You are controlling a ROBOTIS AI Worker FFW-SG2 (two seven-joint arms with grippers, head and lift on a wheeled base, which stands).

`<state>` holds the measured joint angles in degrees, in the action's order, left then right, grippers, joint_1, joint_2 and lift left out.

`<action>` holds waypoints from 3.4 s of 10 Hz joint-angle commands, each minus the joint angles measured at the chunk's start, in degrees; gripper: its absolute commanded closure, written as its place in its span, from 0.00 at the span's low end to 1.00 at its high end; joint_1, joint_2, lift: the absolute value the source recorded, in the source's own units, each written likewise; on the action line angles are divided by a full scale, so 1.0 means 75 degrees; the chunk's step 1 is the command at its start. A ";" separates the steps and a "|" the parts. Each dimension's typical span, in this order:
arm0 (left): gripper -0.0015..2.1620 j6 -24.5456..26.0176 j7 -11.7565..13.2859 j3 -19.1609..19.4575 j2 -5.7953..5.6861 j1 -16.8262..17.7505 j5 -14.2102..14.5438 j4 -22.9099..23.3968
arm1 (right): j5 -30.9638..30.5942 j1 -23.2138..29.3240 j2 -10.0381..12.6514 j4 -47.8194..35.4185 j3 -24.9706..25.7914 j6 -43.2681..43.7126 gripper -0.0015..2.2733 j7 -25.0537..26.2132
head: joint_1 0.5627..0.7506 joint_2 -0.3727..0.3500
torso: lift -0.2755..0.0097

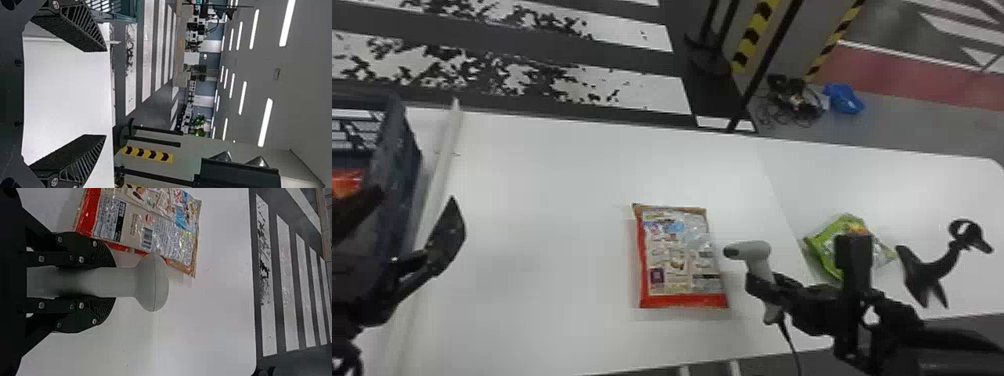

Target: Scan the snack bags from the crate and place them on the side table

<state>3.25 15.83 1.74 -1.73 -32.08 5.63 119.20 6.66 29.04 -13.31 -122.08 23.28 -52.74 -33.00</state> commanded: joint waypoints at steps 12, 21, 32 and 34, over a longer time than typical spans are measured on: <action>0.05 0.0007 0.0010 0.0026 0.0008 -0.0012 0.0047 -0.0073 | -0.0138 -0.0122 0.0064 -0.0528 -0.0456 -0.0580 0.99 0.0028 | 0.70 0.26 | 0.63; 0.05 0.0054 0.0010 0.0002 -0.0003 -0.0012 0.0047 -0.0026 | -0.0314 -0.1564 -0.0475 0.2425 -0.0081 0.1178 0.99 0.0438 | 0.70 0.06 | 0.63; 0.05 0.0054 0.0010 0.0002 -0.0015 0.0012 0.0047 -0.0073 | -0.0290 -0.1728 -0.0451 0.3199 -0.0315 0.1975 0.39 0.0661 | 0.70 0.06 | 0.63; 0.05 0.0054 0.0022 0.0002 -0.0003 0.0012 0.0047 -0.0073 | -0.0290 -0.1704 -0.0451 0.3175 -0.0280 0.1975 0.08 0.0673 | 0.70 0.06 | 0.63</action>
<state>3.65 15.99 1.71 -1.82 -31.98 5.98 118.65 4.49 16.15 -16.65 -98.14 21.01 -37.93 -27.90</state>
